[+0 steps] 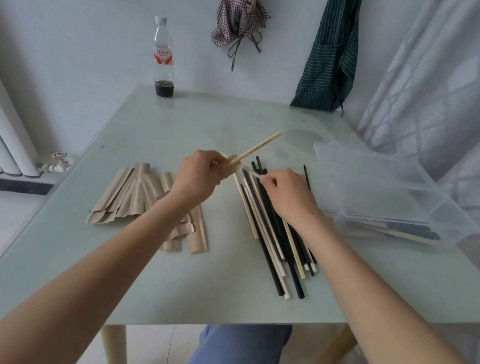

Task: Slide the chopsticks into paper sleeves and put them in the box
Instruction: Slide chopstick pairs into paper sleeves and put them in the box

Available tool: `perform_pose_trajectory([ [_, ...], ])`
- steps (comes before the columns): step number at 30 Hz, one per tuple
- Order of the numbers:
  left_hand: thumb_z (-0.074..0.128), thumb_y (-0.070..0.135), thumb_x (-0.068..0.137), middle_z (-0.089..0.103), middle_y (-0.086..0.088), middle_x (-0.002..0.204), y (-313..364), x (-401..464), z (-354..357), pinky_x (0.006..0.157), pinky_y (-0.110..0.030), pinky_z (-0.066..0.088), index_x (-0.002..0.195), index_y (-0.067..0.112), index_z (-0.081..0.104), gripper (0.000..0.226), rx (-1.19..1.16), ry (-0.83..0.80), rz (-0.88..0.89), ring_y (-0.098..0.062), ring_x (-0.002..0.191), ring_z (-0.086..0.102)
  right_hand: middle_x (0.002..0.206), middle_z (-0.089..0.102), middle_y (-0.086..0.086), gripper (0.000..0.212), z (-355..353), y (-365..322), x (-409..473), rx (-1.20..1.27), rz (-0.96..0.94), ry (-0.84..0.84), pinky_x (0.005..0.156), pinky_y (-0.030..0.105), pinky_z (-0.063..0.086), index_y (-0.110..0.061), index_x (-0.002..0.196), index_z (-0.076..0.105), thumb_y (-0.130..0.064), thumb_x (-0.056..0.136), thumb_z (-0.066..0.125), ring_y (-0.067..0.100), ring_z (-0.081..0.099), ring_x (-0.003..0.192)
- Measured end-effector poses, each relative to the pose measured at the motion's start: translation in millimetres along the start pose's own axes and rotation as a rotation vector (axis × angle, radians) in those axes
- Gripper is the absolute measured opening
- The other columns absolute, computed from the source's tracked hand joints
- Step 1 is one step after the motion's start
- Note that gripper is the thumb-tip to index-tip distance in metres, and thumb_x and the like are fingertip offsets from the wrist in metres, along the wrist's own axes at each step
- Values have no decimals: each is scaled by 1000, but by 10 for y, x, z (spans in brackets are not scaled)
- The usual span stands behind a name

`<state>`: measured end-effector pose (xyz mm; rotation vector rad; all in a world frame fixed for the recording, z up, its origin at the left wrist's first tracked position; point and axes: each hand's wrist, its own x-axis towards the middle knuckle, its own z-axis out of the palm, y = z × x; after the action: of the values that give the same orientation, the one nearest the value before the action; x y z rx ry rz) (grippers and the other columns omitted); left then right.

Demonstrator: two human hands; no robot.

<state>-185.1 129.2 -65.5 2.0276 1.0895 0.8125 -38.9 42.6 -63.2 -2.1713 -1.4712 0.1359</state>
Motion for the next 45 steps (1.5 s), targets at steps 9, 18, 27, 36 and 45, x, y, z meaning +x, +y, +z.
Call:
perform_pose_trajectory([
  [9,55,43,92,63,-4,79,-82,-134,-131,78,-42,50,91,15,64,30,89,64,-60,-30,84,62,93,68,4,13,-273,3,-280,11,-10,43,79,34,50,-17,99,71,-19,90,61,21,62,88],
  [18,61,45,86,67,-6,90,-69,-305,-286,84,-41,47,92,17,68,30,178,-9,-57,-29,90,58,81,54,-4,18,-426,-5,-480,-116,-202,180,81,34,40,-21,100,72,-30,89,60,16,51,79],
  [27,57,14,92,63,-2,88,106,-390,-293,65,-18,38,100,7,70,17,173,-148,97,-18,86,53,84,53,-8,21,-423,66,-460,-189,-191,210,78,31,29,-27,105,71,-33,89,59,11,45,81],
  [36,58,14,91,66,-11,89,104,-339,-308,76,-30,39,99,5,70,17,181,-229,170,-21,84,55,90,52,-11,22,-394,109,-456,-198,-194,144,98,42,28,-34,107,69,-38,92,53,14,51,99],
  [45,57,15,92,68,-14,94,125,-362,-276,74,-29,38,101,7,70,17,229,-188,171,-25,86,56,80,67,-10,20,-248,125,-420,-52,-129,225,114,46,17,-25,87,65,-44,87,58,15,59,86],
])
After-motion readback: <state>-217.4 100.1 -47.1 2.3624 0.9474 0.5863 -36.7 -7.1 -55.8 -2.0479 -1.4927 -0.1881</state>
